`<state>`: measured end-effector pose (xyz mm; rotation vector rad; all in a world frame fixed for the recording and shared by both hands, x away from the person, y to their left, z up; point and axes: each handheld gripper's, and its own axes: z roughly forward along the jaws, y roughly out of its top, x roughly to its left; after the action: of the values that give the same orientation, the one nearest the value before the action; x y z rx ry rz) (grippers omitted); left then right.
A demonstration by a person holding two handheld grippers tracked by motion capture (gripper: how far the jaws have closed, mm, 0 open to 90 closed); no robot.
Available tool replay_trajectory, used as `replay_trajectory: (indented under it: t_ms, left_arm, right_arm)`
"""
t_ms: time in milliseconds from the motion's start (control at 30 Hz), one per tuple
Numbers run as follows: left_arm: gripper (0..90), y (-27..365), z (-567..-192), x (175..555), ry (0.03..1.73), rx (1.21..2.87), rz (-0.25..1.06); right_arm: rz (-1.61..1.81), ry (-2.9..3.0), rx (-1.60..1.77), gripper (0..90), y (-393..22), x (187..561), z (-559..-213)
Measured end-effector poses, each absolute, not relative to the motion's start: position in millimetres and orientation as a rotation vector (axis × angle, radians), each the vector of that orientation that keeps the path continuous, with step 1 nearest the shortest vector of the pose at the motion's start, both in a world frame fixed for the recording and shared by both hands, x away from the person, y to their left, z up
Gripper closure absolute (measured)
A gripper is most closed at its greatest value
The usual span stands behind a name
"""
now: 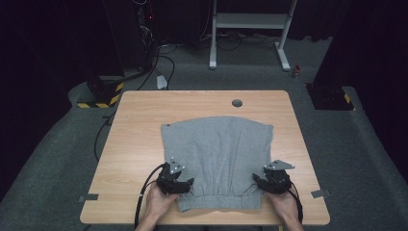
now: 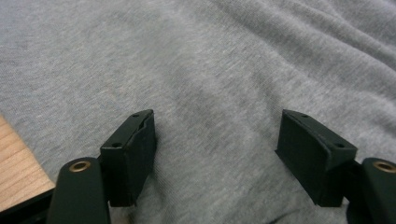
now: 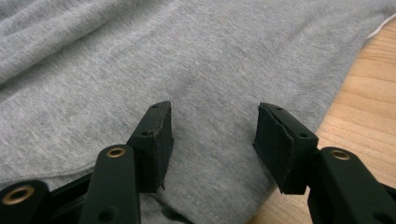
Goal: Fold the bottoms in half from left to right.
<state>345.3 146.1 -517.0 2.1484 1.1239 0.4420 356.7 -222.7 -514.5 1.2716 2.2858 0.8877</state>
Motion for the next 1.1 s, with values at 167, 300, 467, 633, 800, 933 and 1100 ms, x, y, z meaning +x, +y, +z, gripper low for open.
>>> replay_trajectory:
  t_ms: [167, 300, 467, 633, 800, 933, 1100]
  left_arm:
    - [28.2, 153, -513, 356, 1.170, 2.108, 0.422]
    - [28.7, 161, -507, 371, 1.211, 2.079, 0.423]
    - [30.2, 175, -501, 395, 1.285, 2.041, 0.429]
    - [30.0, 190, -499, 423, 1.377, 2.033, 0.429]
    - [30.7, 202, -497, 447, 1.454, 1.994, 0.454]
    - [29.7, 202, -497, 469, 1.511, 1.992, 0.469]
    - [29.7, 202, -500, 487, 1.547, 2.002, 0.493]
  right_arm:
    - [0.934, 2.275, 1.252, 41.8, -216, 354, -507]
    - [1.006, 2.283, 1.200, 40.7, -205, 350, -496]
    - [1.093, 2.330, 1.145, 40.4, -181, 345, -488]
    - [1.149, 2.395, 1.068, 40.6, -152, 343, -489]
    - [1.175, 2.487, 0.930, 40.8, -113, 336, -491]
    - [1.211, 2.527, 0.862, 41.0, -93, 328, -491]
    - [1.230, 2.607, 0.751, 40.5, -62, 318, -500]
